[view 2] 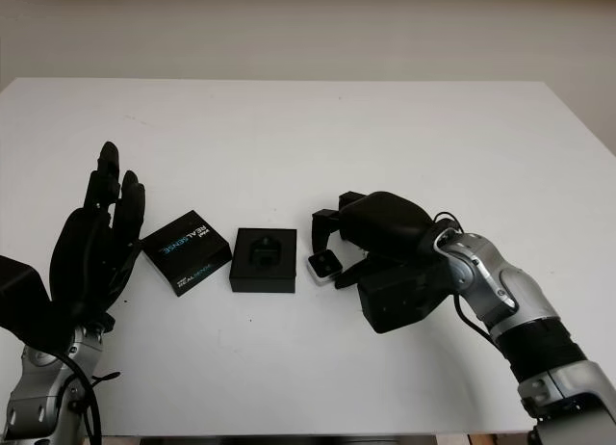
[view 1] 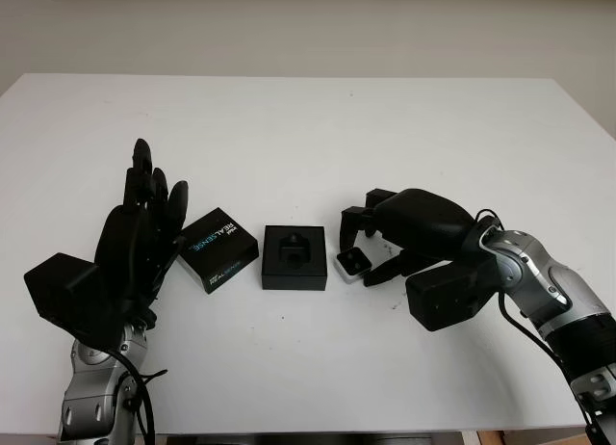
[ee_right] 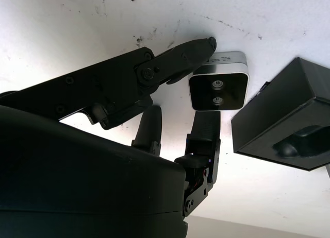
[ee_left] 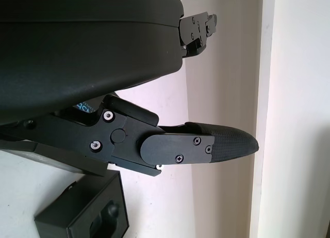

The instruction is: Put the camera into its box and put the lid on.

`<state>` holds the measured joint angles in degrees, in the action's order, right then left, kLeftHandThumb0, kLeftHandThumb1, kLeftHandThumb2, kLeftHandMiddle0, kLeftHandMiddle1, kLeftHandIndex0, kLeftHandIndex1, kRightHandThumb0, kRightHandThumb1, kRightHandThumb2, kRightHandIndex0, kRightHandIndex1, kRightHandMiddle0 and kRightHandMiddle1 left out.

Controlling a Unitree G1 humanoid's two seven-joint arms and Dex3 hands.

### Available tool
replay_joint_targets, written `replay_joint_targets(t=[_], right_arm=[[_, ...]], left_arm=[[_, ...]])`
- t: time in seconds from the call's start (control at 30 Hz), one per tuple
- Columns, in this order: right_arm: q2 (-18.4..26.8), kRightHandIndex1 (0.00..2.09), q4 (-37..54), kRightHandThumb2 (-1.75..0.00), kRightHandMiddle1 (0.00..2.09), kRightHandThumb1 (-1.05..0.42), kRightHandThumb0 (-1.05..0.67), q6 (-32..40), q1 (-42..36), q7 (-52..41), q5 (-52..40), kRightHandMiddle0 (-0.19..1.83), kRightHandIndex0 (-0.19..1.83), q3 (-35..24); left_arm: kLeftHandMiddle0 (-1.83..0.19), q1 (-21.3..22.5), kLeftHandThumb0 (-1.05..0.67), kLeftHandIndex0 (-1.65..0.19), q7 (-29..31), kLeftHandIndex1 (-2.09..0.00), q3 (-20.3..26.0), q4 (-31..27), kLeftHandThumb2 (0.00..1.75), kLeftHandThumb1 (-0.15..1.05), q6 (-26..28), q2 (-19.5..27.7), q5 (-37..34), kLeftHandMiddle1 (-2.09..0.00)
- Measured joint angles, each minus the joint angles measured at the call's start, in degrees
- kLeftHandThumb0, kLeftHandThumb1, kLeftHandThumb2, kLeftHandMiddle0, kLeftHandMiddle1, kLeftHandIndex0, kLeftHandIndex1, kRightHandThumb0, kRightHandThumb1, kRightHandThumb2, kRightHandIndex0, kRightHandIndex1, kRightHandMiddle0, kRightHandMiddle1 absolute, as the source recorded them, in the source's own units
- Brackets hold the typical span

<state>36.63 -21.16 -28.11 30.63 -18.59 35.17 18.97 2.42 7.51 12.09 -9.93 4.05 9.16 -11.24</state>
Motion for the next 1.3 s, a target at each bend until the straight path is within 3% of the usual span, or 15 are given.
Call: replay_joint_targets(t=[0.17, 0.3, 0.43, 0.6, 0.67, 1.1, 1.3], right_arm=[[-0.1, 1.47, -0.1, -0.06, 1.31, -0.91, -0.45, -0.1, -0.1, 0.1, -0.6, 0.36, 0.26, -0.1], [-0.6, 1.56, -1.9, -0.07, 1.47, -1.02, -0.41, -2.6, -0.3, 3.2, -0.8, 0.4, 0.34, 0.0], [-1.2, 1.33, -3.6, -0.07, 1.55, -1.04, -0.39, -4.0, -0.4, 6.9, 0.2, 0.35, 0.25, 0.1], [-2.4, 0.7, -6.0, -0.05, 1.59, -1.03, -0.36, -3.7, -0.4, 8.1, -1.7, 0.3, 0.21, -0.6], [-3.1, 0.59, -7.5, -0.05, 1.6, -1.02, -0.35, -3.7, -0.4, 8.9, -2.8, 0.3, 0.23, -1.2], [-4.3, 0.49, -12.5, -0.06, 1.63, -1.02, -0.35, -4.2, 0.5, 11.0, -4.0, 0.3, 0.27, -1.5], [-5.4, 0.49, -15.4, -0.05, 1.68, -1.02, -0.32, -2.5, 1.0, 7.1, -10.5, 0.28, 0.29, -4.0]], left_arm=[[0.19, 0.0, -0.73, 0.19, -0.1, 0.0, -0.1, 0.0, 0.4, 1.05, 0.0, 0.0, 0.0, 0.0], [0.19, 0.0, -0.73, 0.19, -0.2, 0.0, -0.1, 0.0, 0.4, 1.05, 0.0, 0.0, 0.1, 0.0], [0.19, 0.0, -0.72, 0.19, -0.2, 0.0, -0.1, 0.0, 0.41, 1.05, 0.0, 0.0, 0.1, 0.0], [0.19, 0.0, -0.72, 0.19, 0.1, 0.0, -0.1, 0.0, 0.41, 1.05, 0.0, 0.0, 0.1, 0.0], [0.19, -0.1, -0.72, 0.19, 0.2, 0.0, -0.1, 0.0, 0.41, 1.05, 0.0, 0.0, 0.1, 0.0], [0.19, -0.4, -0.72, 0.19, 0.2, 0.0, 0.0, 0.0, 0.41, 1.05, 0.0, 0.2, 0.1, 0.0], [0.19, -0.4, -0.72, 0.19, 0.4, 0.0, 0.0, 0.0, 0.41, 1.05, 0.0, 0.5, 0.1, 0.0]])
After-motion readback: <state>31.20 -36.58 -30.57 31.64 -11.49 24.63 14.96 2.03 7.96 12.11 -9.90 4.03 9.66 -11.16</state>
